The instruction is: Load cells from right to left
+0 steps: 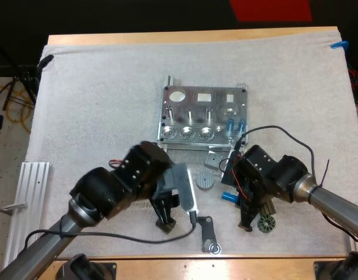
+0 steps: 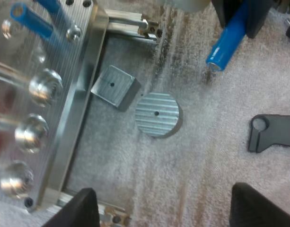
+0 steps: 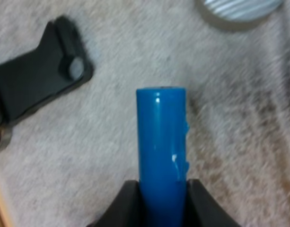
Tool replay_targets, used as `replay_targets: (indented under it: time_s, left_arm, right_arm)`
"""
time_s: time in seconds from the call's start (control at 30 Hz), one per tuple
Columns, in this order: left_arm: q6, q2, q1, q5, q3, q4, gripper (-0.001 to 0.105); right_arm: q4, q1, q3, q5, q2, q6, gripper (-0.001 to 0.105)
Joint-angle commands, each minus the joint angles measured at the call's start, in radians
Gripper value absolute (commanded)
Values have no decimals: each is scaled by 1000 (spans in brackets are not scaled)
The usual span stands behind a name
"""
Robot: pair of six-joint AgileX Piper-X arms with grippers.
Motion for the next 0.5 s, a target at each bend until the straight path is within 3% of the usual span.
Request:
replay_targets:
  time_s: [0.0, 0.1, 0.37, 0.47]
  left_arm:
    - [6, -5, 25, 52, -1, 1, 58]
    - [6, -5, 56, 104, -1, -12, 58]
    - [44, -5, 55, 117, -1, -44, 58]
    - [44, -5, 55, 121, -1, -62, 58]
  right_arm:
    - [-38, 1, 7, -14, -8, -13, 0]
    - [-78, 1, 32, -18, -8, -13, 0]
    - [-128, 1, 90, -18, -8, -31, 0]
    - [-141, 1, 101, -18, 6, -31, 11]
